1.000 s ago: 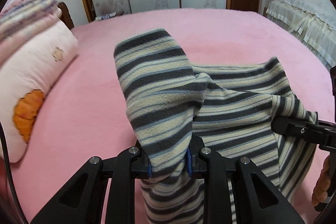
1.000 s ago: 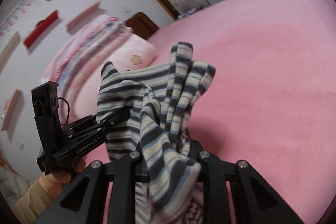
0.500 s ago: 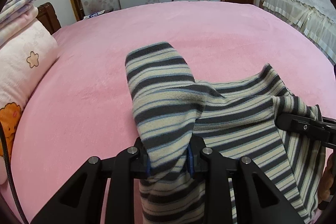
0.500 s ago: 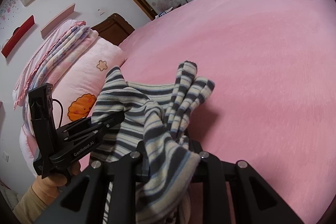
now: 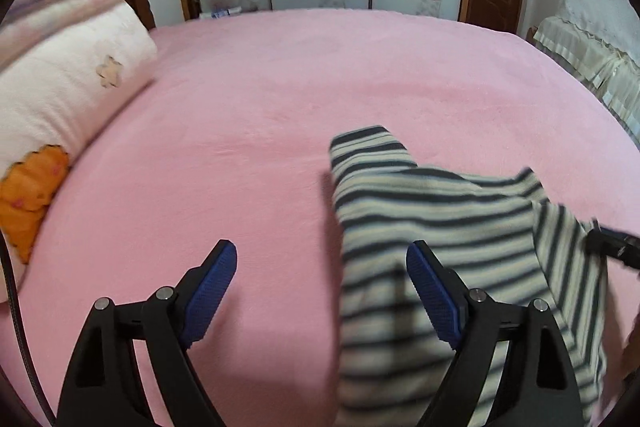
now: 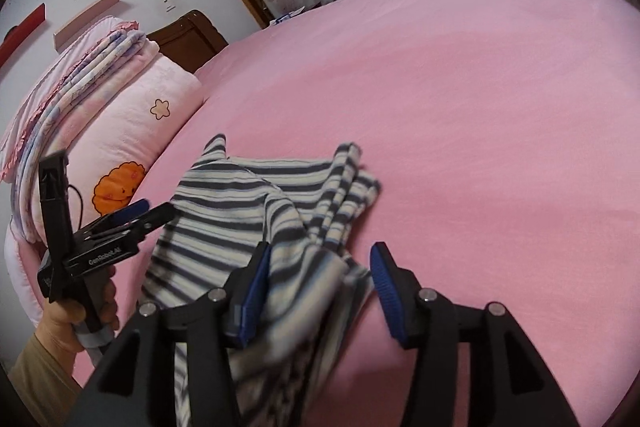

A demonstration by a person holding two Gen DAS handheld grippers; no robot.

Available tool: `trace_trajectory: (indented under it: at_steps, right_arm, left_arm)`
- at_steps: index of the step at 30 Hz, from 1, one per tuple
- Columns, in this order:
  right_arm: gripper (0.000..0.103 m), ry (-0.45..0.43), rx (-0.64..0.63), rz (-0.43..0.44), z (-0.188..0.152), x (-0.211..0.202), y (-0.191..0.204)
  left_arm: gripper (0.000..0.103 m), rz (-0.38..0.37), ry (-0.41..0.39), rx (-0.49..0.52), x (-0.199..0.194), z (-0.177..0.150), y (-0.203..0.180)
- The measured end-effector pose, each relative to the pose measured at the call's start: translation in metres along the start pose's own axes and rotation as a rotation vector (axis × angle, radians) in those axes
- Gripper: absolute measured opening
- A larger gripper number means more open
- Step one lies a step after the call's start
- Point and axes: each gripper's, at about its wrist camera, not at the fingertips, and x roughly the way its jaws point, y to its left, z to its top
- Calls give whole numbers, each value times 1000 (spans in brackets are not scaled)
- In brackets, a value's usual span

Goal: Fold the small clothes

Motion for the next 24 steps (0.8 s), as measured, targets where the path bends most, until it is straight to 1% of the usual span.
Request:
trace_trajectory:
  at_steps: [2, 3, 4, 7, 9, 11, 12, 14, 17, 18, 20, 24]
  right_arm:
    - [51, -7, -29, -7, -5, -18, 8]
    - [51, -18, -57, -5, -12, -31, 14]
    - [51, -22, -79, -6, -17, -39, 19]
    - [51, -34, -143, -3, -36, -60, 39]
    - [51, -45, -175, 12, -50, -68, 52]
    - [51, -39, -188, 31, -61, -68, 62]
    - [51, -32, -190, 33, -64, -66, 65]
    - [51, -18, -201, 37, -73, -59, 74]
    - [51, 3, -236, -9, -88, -47, 87]
    - [51, 12, -236, -21, -92, -45, 87]
    - [50, 57, -220, -68, -103, -35, 83]
    - [50, 104, -200, -105, -123, -31, 69]
  left_arm:
    - [86, 13, -3, 24, -21, -11, -13]
    - [86, 33, -2, 37, -31, -18, -17]
    - [86, 35, -15, 45, -42, -26, -23]
    - [86, 14, -43, 40, -74, -52, -38]
    - [86, -1, -53, 35, -87, -64, -48]
    - [86, -12, -58, 35, -98, -81, -59]
    - [86, -15, -52, 35, -102, -91, -65]
    - [86, -13, -35, 33, -99, -98, -70]
    - [86, 2, 20, 10, -91, -117, -70]
    - [86, 8, 32, 2, -90, -120, -69]
    - [86, 19, 68, -18, -81, -128, -60]
    - [86, 41, 104, -47, -77, -144, -51]
